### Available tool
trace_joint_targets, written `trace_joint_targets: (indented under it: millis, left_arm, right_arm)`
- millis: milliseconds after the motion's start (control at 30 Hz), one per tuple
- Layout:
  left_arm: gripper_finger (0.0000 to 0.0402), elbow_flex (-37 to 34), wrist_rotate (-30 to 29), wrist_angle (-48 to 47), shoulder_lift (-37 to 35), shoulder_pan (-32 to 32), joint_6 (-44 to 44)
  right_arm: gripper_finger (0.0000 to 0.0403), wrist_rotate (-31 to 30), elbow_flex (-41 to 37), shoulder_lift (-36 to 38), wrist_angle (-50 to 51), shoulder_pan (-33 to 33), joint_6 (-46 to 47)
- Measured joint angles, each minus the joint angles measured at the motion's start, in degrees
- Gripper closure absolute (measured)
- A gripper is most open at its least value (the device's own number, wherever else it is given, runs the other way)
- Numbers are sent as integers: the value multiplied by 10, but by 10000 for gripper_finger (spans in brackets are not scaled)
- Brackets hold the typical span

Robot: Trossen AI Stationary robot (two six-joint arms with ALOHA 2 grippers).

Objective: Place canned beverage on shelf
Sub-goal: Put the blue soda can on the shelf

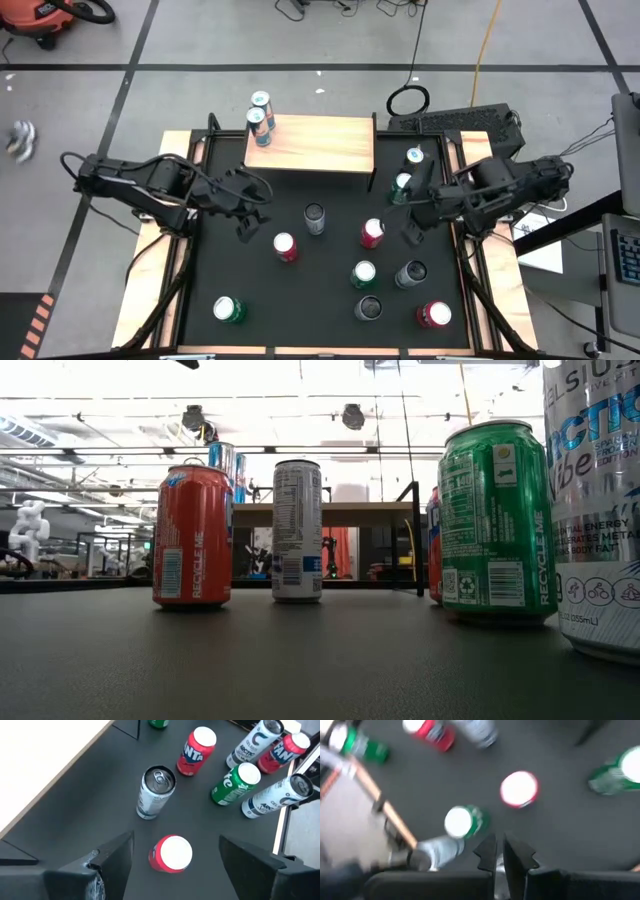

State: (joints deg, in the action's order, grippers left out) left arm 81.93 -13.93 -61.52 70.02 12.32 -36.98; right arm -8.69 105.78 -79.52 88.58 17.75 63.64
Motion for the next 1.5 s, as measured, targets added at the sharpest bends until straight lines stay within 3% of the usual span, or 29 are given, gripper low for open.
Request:
trace_joint_targets:
  millis: [167, 367, 667, 800, 1200, 1500]
  left_arm:
    - [114, 0, 0, 18, 20, 0, 0]
    - [114, 0, 3, 59, 37, 0, -6]
    - [114, 0, 31, 50, 32, 6, -47]
    - [114, 0, 47, 50, 33, 14, -47]
    - [114, 0, 42, 50, 33, 21, -32]
    - [114, 0, 24, 33, 33, 20, -47]
  right_arm:
    - [390, -80, 14, 13, 12, -35, 49]
    - [372, -79, 15, 11, -33, -120, 19]
    - [300, -74, 15, 12, 4, -218, -16]
    - [267, -24, 15, 6, 7, -259, -30]
    - [188, -20, 14, -34, 14, -412, -140]
    - [135, -45, 13, -107, -4, -494, -325]
